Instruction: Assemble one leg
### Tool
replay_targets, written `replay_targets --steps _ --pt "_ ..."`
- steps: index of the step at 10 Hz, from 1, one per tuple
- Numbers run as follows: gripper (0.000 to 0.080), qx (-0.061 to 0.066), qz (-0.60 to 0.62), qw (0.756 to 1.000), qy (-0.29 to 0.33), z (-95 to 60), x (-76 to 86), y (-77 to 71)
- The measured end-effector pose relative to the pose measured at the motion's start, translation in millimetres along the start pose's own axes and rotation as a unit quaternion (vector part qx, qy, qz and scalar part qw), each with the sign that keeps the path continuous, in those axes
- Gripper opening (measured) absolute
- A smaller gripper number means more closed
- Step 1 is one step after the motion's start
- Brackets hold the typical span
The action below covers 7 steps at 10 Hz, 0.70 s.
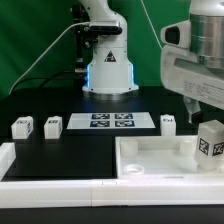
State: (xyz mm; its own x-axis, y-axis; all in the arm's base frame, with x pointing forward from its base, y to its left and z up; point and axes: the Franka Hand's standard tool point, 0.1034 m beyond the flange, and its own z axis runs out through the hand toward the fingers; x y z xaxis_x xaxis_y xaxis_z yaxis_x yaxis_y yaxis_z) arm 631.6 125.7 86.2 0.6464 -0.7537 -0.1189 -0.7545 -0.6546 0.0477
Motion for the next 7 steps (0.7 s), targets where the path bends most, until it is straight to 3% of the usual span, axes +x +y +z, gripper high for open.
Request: replay_targets --steps 4,7 --pt "0.0649 -0.007 -0.246 0.969 0.004 2.3 0.8 1.1" --pt "0.0649 -0.007 -0.412 0.911 0.003 1.4 4.9 3.0"
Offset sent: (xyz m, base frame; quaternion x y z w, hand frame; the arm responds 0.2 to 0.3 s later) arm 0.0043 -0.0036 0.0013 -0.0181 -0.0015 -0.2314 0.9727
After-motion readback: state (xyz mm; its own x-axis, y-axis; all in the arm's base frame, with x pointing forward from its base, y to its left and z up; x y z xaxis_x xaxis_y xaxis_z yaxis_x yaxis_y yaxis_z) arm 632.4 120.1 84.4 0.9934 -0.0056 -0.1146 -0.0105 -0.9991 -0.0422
